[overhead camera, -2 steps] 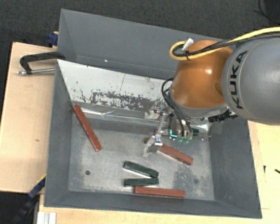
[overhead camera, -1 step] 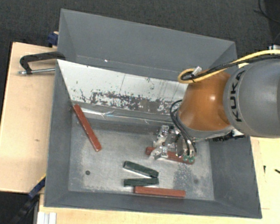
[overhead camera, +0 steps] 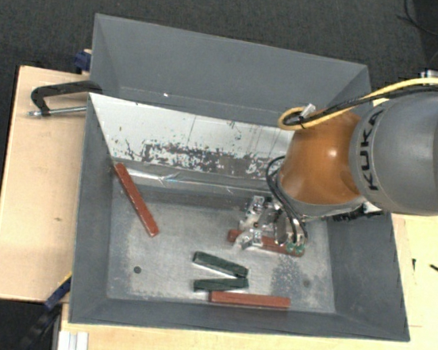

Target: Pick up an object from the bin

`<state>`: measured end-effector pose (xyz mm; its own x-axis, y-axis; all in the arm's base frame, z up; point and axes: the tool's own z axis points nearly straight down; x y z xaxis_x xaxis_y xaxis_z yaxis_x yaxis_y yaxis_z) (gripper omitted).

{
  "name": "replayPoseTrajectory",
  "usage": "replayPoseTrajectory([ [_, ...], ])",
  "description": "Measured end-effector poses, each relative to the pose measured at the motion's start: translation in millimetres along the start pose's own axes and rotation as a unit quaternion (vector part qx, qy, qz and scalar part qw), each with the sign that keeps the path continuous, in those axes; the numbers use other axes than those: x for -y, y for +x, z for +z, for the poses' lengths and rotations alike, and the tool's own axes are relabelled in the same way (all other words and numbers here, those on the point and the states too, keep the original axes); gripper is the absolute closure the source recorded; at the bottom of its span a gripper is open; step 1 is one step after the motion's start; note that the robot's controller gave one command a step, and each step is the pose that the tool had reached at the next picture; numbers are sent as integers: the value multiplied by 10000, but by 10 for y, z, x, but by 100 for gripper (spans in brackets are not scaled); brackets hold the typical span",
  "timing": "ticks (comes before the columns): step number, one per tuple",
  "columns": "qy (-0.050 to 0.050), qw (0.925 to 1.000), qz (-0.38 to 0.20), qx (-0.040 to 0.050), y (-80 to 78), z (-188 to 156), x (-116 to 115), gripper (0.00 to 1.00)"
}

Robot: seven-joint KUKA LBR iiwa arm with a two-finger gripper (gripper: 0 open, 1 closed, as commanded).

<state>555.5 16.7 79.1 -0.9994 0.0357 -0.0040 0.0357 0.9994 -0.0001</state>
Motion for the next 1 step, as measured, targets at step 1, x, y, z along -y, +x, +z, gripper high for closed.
replayPoseTrajectory([
  [1, -7, 9997, -239, 17, 92, -1578, -218, 100],
])
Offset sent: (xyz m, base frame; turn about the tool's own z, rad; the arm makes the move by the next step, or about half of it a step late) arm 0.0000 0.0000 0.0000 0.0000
